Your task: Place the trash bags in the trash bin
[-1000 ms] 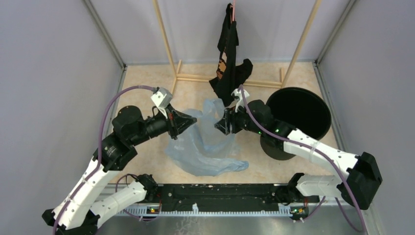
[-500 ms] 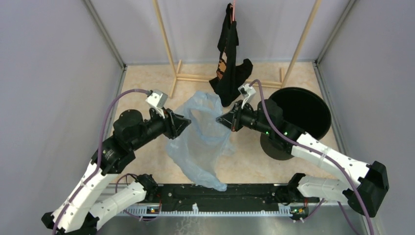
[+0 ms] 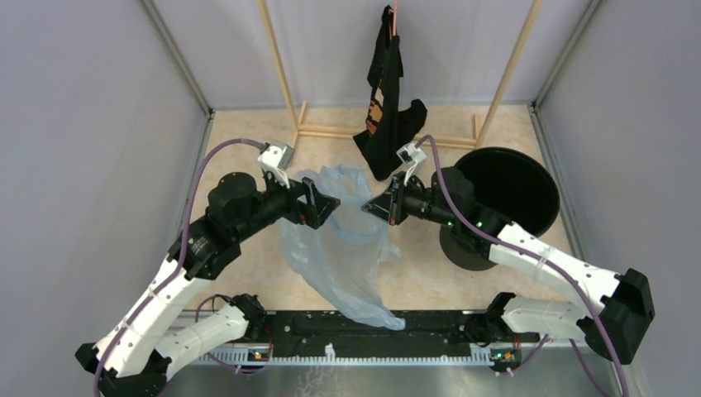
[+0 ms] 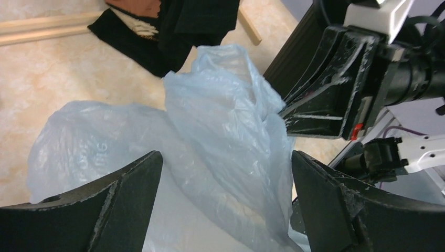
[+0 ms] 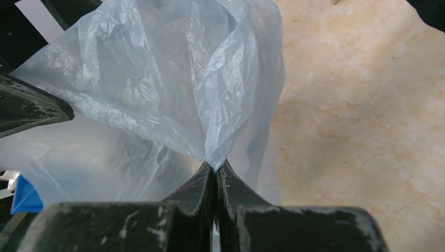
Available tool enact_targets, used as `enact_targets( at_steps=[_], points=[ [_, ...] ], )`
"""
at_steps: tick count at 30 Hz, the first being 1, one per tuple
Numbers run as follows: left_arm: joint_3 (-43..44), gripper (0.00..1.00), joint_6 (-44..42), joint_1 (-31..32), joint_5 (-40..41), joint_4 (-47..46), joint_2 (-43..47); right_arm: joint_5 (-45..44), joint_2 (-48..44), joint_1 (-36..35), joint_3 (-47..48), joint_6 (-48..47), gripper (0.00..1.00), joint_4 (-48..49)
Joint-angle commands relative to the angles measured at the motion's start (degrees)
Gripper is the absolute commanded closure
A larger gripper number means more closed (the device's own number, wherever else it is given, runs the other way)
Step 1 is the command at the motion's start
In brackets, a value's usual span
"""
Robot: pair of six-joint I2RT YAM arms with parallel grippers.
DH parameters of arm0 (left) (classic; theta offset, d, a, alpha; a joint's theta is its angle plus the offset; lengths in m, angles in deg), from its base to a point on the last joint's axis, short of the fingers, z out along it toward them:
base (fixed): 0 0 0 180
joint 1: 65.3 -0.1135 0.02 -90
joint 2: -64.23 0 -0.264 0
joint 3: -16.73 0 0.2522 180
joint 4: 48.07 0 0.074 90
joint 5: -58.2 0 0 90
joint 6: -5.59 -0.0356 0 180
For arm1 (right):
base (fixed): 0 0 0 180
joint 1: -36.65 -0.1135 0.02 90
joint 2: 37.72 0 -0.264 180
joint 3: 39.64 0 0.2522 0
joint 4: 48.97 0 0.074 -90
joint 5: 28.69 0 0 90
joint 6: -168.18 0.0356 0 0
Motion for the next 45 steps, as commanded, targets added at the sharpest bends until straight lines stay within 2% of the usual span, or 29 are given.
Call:
enact_targets(
  at_steps=[1, 4, 9, 10, 11, 13, 15, 17, 19, 22, 25, 31, 34, 36, 42, 45],
  points=[
    [2.03, 0.02, 1.91, -0.11, -2.66, -8.17, -0.93, 0.61, 0.28, -0.65, 3.04, 0.02, 1.00, 2.75],
    [1.88, 0.03, 2.56, -0.08, -4.23, -8.67, -3.42, 0.32, 0.11, -0.99, 3.47, 0.03, 1.00, 2.74],
    [1.02, 0.23, 2.09, -0.06, -4.20, -8.63, -4.91, -0.40, -0.06, -1.38, 4.55, -0.89, 1.00, 1.29],
    [1.00, 0.32, 1.83, -0.11, -3.62, -8.61, -4.85, -0.56, -0.23, -1.44, 4.71, -1.09, 1.00, 0.89],
    [1.19, 0.47, 1.38, -0.07, -2.74, -8.45, -4.75, -0.83, -0.45, -1.50, 4.76, -1.30, 1.00, 0.50],
    [2.08, 0.70, 0.29, -0.05, -0.76, -7.83, -4.44, -1.68, -1.13, -1.49, 4.81, -1.69, 1.00, -0.61],
    [3.54, 0.84, -1.60, -0.13, 1.53, -7.13, -4.41, -2.83, -1.80, -1.56, 5.40, -2.71, 1.00, -3.14],
    [5.08, 0.92, -4.04, -0.13, 3.98, -6.62, -4.43, -4.34, -2.55, -1.49, 6.76, -4.26, 0.92, -7.35],
    [6.22, 0.98, -6.47, -0.08, 7.30, -6.39, -4.33, -6.32, -3.42, -1.49, 8.52, -6.20, 0.80, -11.67],
    [6.33, 1.00, -9.55, -0.13, 10.37, -7.40, -3.45, -9.95, -5.29, -1.54, 11.17, -8.64, 0.63, -18.22],
    [3.85, 1.00, -11.84, -0.11, 12.09, -10.69, -1.23, -12.97, -7.85, -1.53, 12.93, -10.29, 0.51, -24.45],
    [-4.76, 1.00, -15.49, -0.11, 18.34, -16.87, 4.63, -14.86, -13.39, -1.49, 20.55, -11.09, 0.37, -42.05],
    [-8.56, 1.00, -17.69, -0.13, 21.45, -19.99, 7.24, -20.14, -16.13, -1.49, 24.62, -12.14, 0.27, -50.06],
    [-10.55, 1.00, -18.68, -0.13, 22.94, -21.64, 8.85, -25.38, -17.36, -1.52, 26.13, -12.93, 0.24, -54.43],
    [-14.52, 0.97, -19.09, -0.13, 25.21, -23.42, 11.82, -41.82, -16.38, -1.54, 24.77, -13.48, 0.24, -62.44],
    [-15.94, 0.97, -20.46, -0.13, 26.47, -23.00, 12.71, -43.93, -15.67, -1.51, 22.45, -13.28, 0.24, -62.79]
  ],
)
